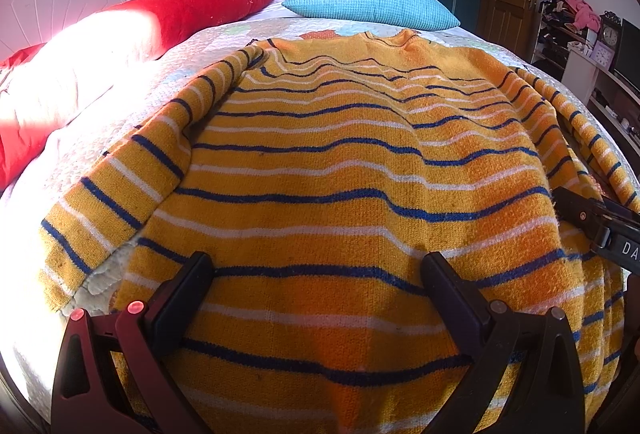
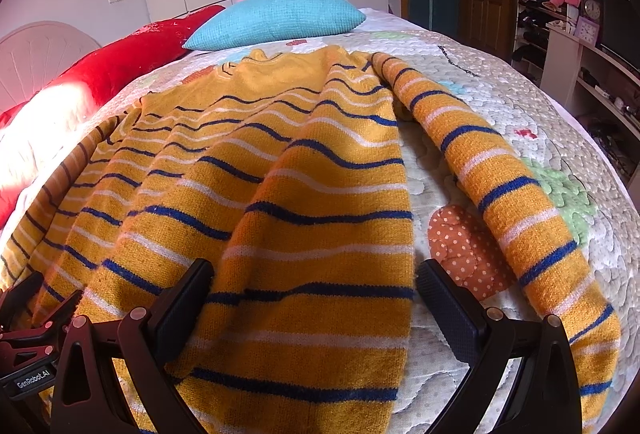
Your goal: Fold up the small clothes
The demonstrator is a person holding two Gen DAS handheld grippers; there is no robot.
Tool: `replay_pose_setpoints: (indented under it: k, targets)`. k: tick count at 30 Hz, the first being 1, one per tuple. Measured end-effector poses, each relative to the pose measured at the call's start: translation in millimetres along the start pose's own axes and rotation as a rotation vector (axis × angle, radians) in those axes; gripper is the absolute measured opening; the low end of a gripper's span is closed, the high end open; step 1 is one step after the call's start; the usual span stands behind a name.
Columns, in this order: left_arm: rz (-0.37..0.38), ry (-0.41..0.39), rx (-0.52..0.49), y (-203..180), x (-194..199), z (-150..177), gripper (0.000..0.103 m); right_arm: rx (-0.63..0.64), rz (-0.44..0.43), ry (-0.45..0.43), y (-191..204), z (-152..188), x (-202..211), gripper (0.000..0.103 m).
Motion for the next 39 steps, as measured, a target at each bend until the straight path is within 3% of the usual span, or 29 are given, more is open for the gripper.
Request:
replay_pose_setpoints:
  k: [13,21,39]
  targets:
    - [0.011,0.002,0.015,1.3,0.0,0.7,0.103,0.022,0.156,-0.063,12.2,1.9,6.1,0.103]
    - [0.005,0.012,0.014,1.4,-0.4,1.2,0.103,-0.005,0.121,-0.003,8.0,2.7,4.3,0.103]
    - [0.003,0.019,0.010,1.1,-0.5,1.3,0.103,-0.008,0.121,-0.017,9.2,4.0,5.7,0.103]
Point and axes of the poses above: each gripper's, at about its wrist camera, not at the fingertips, and x roughly against the way its jaws point, y to its left, z to its underside, the point moved 1 cm from there along -x, roughly the way its jaws point, and after that the axes turned 1 degree about -y, right-handed, at the moved point
